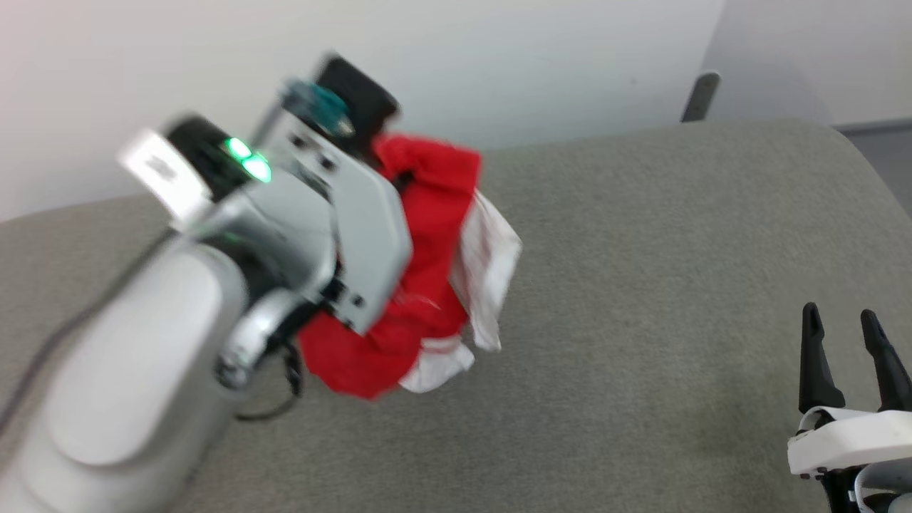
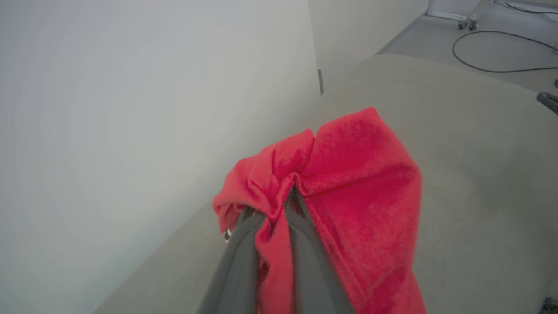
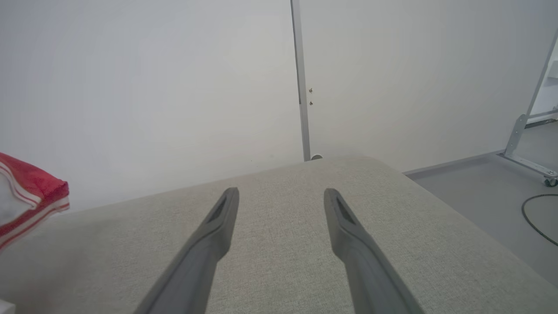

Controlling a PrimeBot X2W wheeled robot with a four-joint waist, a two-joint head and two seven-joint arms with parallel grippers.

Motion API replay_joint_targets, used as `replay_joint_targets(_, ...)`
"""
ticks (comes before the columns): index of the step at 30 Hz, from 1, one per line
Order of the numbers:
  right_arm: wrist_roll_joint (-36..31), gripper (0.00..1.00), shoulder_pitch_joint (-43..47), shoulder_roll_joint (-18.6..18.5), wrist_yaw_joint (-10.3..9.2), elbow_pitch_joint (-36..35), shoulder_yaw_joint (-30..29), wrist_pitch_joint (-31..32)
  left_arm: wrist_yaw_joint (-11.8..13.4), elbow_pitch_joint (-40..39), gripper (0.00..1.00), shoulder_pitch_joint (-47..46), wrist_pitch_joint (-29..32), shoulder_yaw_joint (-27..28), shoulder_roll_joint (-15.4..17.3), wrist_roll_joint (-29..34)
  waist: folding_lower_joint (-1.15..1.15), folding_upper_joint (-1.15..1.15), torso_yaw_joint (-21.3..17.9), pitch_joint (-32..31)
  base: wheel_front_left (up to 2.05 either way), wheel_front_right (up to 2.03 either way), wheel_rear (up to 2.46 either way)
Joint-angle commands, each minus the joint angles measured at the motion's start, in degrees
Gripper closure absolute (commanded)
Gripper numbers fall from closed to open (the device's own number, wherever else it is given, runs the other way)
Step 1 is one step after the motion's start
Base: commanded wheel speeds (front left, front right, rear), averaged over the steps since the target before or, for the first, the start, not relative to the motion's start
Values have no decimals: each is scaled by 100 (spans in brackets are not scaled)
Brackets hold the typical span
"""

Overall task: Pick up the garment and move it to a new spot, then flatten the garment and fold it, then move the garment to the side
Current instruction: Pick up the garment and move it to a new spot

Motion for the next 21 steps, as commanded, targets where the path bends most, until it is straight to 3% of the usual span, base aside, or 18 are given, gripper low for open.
replay_joint_targets(1, 91, 0, 65, 21, -6, 44, 11, -60, 44, 32, 100, 120, -39, -71, -62, 5, 0, 0, -255, 243, 0, 0, 0)
replay_joint_targets(12, 415, 0, -164, 22, -6, 548, 423, -425, 23, 1167, 100, 1028, -472, -660, -514, -42, 0, 0, -557, 677, 0, 0, 0)
replay_joint_targets(21, 479, 0, -327, 20, -6, 828, 592, -585, -52, 2281, 100, 1186, -792, -913, -799, 17, 0, 0, -582, 761, 0, 0, 0)
